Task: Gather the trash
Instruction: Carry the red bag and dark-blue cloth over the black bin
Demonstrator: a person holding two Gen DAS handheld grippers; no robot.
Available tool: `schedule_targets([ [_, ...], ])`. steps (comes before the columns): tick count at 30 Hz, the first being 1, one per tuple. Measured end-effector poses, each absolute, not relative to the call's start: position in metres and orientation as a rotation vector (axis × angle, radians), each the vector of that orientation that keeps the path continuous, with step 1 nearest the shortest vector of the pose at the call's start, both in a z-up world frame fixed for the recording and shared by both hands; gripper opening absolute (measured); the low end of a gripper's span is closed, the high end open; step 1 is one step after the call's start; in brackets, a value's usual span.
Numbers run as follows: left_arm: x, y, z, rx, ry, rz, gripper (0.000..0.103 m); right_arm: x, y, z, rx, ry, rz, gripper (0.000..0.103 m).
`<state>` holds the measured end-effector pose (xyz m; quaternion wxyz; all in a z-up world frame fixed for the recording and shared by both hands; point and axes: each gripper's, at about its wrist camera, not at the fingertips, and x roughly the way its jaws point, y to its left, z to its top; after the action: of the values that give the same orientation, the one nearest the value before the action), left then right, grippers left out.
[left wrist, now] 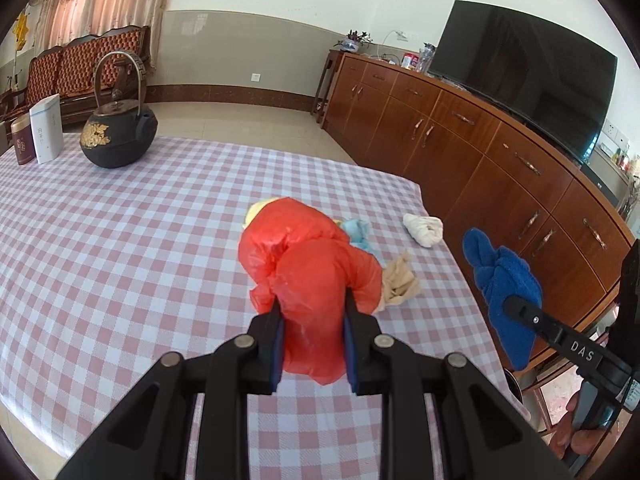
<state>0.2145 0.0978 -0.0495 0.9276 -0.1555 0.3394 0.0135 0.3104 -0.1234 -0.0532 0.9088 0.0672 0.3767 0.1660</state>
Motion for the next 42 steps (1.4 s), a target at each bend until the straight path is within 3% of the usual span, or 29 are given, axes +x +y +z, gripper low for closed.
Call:
schedule_targets([
  [42,0.205,-0.16,-0.047,-0.127,0.79,-0.466,0.025,0.178,-0.341,-0.04,0.318,0.723,0.005,0.027],
])
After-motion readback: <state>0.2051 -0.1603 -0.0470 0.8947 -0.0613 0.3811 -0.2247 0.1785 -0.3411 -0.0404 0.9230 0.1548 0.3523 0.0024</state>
